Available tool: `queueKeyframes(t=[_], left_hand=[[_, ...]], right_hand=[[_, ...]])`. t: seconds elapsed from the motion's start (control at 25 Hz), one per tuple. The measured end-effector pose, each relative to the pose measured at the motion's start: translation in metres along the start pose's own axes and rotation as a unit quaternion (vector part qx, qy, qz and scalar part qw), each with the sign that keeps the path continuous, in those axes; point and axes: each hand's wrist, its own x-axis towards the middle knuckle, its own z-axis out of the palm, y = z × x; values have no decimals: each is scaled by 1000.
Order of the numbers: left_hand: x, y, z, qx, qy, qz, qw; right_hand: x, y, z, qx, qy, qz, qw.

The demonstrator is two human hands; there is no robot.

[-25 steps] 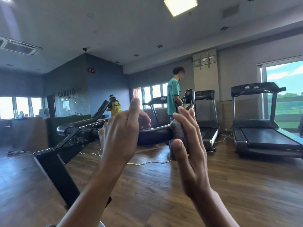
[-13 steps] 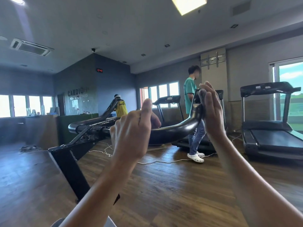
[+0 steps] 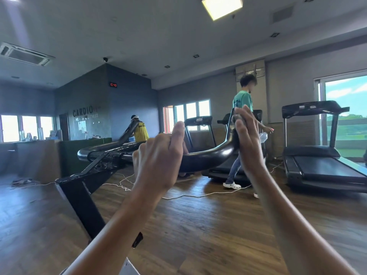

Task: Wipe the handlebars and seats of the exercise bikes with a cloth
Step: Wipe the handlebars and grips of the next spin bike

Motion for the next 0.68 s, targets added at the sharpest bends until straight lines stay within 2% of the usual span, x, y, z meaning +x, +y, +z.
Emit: queueKeyframes(t=[0.08,0.16,0.32,0.44,0.6,0.68], left_hand=[[3,-3,1,14,-2,9,1000],[4,-4,1,16,-6,15,1000],[3,-2,1,24,-13,6,1000],[-2,1,0,-21,2,4,1000],[0,-5,1,-60,58,31,996],[1,-16,0,-82,81,75,990]], right_hand=[[39,6,-7,-23,-14,38,999],[42,3,-9,-29,-1,53,998],[-50,-30,4,-19,30,55,998],[-111,-61,28,0,48,-9,999],[-121,-74,39,-155,34,-174,972],[-111,-68,29,-145,44,-175,973]])
